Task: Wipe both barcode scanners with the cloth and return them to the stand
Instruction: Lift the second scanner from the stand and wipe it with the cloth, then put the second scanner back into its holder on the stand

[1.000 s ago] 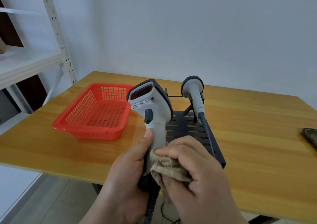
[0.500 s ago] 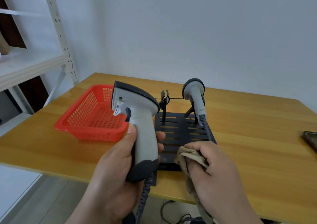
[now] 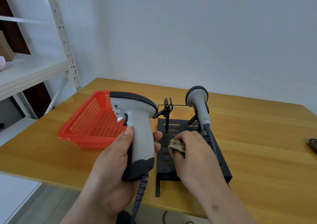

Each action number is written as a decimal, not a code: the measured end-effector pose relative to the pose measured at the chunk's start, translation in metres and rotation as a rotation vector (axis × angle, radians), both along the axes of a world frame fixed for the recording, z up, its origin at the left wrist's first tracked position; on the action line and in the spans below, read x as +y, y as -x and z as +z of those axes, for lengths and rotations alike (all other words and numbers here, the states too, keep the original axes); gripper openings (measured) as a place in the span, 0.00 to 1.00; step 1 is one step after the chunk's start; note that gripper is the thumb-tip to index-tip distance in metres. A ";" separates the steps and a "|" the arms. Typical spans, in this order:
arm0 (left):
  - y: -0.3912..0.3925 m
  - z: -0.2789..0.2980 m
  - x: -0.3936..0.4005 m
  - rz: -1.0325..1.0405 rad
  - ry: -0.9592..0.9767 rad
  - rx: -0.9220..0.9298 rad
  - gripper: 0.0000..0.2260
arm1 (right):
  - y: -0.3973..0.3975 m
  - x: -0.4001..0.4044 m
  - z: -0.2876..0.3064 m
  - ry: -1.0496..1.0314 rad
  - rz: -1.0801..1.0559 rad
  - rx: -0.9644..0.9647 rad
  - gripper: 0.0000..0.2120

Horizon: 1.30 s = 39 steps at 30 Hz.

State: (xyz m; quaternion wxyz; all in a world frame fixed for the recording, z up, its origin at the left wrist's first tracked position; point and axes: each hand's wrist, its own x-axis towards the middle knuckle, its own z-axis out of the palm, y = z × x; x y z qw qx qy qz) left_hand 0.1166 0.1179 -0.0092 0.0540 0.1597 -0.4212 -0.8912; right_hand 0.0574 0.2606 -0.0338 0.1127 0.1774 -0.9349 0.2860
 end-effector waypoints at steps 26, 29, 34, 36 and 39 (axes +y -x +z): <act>0.113 -0.016 -0.012 -0.027 0.296 -0.056 0.11 | 0.043 -0.018 0.026 1.175 0.101 -0.499 0.14; 0.111 -0.031 -0.009 -0.099 0.183 -0.181 0.10 | 0.049 -0.019 0.023 1.033 0.053 -0.376 0.12; 0.129 -0.038 -0.007 -0.258 -0.100 -0.276 0.18 | 0.059 -0.029 0.019 0.791 -0.010 -0.213 0.11; 0.135 -0.036 -0.008 -0.272 -0.194 -0.296 0.18 | 0.064 -0.034 0.016 0.694 -0.028 -0.162 0.11; 0.140 -0.032 -0.008 -0.277 -0.350 -0.315 0.18 | 0.070 -0.043 0.012 0.618 -0.037 -0.133 0.12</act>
